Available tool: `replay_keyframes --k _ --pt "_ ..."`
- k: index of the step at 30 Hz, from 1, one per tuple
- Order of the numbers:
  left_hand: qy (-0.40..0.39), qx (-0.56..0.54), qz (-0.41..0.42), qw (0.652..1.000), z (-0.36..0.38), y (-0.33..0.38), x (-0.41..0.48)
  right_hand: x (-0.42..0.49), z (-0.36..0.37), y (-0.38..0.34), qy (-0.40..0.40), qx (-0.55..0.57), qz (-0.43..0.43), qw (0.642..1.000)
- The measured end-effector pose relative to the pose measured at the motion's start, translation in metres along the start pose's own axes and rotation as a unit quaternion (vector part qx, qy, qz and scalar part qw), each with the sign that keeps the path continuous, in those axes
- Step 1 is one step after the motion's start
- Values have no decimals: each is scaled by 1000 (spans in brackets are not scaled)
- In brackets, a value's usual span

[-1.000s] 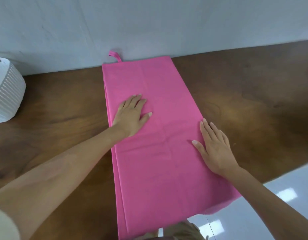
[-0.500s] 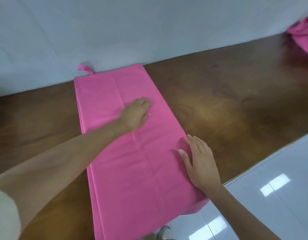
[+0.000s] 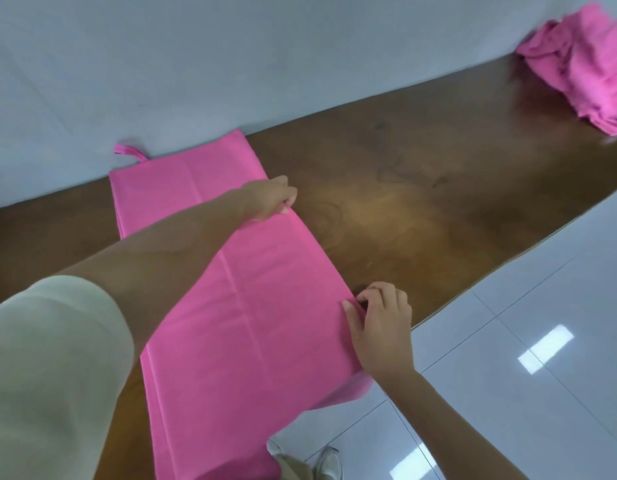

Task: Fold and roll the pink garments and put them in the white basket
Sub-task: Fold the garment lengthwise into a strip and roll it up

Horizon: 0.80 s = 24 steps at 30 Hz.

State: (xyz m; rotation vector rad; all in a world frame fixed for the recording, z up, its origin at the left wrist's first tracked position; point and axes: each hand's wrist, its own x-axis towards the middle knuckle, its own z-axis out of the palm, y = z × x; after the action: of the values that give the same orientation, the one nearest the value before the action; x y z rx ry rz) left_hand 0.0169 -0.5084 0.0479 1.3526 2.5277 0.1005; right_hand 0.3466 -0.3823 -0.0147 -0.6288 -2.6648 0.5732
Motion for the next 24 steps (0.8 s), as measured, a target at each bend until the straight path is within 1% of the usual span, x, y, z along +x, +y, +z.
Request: replay_keyframes --k 4,8,13,15,19,21,24 --pt "4 8 -46 999 -4 2 -6 -28 -13 21 8 -17 -18 1000" --pt "27 11 -99 995 -9 -1 -20 -47 -24 34 -6 -9 -17 1000" --pt "49 28 -112 992 -14 -9 -36 -60 -31 43 -27 2 -28 999" --pt "57 30 -117 991 -18 -11 -44 -67 -33 45 -58 27 -11 998" --pt "76 30 -110 991 -25 -17 -58 -86 -36 43 -125 91 67 986" --pt "79 33 -103 991 -29 -19 -64 -95 -39 41 -124 100 87 983" --pt "86 34 -91 991 -36 -19 -72 -106 -42 35 -99 117 116 981"
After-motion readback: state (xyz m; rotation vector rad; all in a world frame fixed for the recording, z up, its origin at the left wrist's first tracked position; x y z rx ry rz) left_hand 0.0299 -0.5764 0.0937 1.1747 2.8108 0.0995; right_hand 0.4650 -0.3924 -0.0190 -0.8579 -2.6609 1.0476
